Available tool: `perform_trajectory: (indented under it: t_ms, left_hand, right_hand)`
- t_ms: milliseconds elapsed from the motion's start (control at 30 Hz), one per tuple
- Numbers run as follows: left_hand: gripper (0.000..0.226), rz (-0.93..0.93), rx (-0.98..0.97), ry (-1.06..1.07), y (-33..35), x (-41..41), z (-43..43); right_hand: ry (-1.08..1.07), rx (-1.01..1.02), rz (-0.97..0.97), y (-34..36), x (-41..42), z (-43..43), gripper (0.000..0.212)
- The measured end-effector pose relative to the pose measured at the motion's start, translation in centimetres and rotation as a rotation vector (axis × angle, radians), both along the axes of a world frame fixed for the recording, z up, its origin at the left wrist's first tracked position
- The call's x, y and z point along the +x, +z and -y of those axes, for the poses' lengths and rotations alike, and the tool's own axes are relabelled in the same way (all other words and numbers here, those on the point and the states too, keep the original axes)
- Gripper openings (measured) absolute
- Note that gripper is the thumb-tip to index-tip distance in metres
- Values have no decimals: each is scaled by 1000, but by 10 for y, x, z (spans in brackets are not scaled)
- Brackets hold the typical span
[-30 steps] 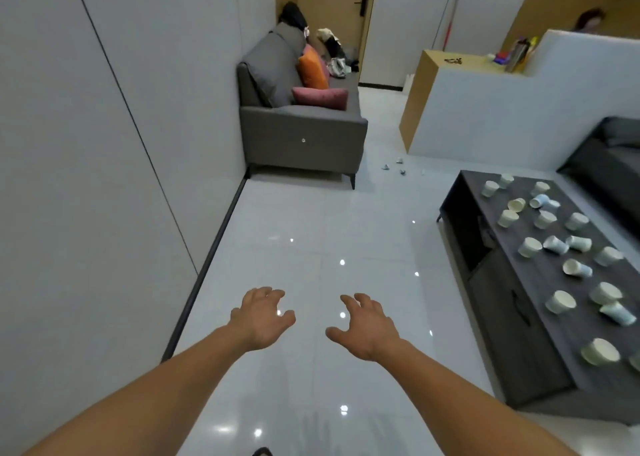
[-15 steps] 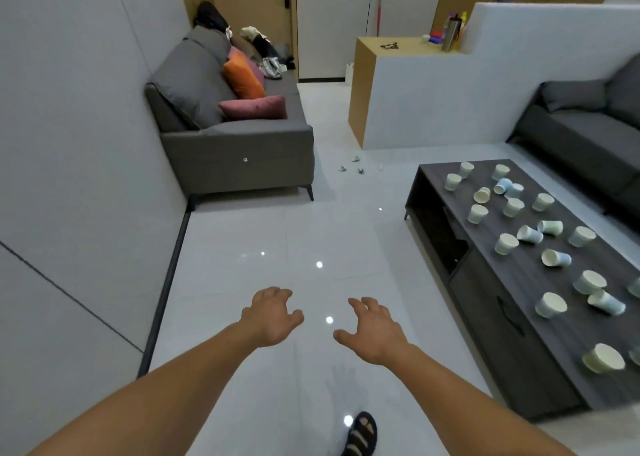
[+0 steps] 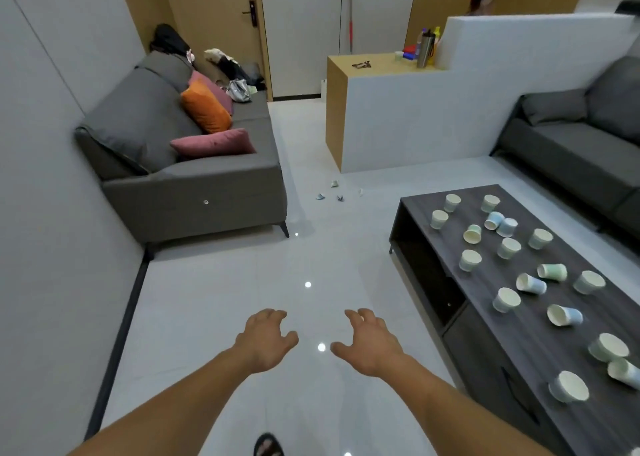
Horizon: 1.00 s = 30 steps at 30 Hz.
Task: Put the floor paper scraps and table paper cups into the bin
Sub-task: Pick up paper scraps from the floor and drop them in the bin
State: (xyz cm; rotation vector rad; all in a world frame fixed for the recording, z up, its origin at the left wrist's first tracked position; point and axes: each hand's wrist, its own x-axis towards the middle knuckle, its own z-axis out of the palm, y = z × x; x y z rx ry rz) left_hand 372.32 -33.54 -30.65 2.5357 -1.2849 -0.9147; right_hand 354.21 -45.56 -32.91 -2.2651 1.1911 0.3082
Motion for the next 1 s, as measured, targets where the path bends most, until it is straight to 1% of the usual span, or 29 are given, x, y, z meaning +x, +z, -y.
perform_trajectory:
  t_ms: [200,333,433,567,667,800,900,1000]
  left_hand:
    - [62,-19,-54,-35,-14,72,122]
    - [62,-34,-74,-91,-9,119,205]
    - [62,-10,-89,-140,-5,151,267]
    - [62,-41,-53,-167,-11,173,339]
    - [63,-42,-19,-183,-22,187,401]
    - [63,-33,-21,-160,-33,202,487]
    - [62,-22,4,-128,-29,214,542]
    - [61,-7,-9,-88,-25,228,597]
  right_hand:
    - [-54,-42,4,-1,58,103,82]
    - [-113,-37,-25,6,90,173,82]
    - [-172,-39,-9,4,112,220,80]
    - [-210,26,-35,-9,125,276,80]
    - [-222,50,-41,-23,137,336,81]
    - [-193,45,-38,-37,157,437,81]
    - [-153,43,-39,-32,174,509,80]
    - [-80,21,2,-22,194,575,81]
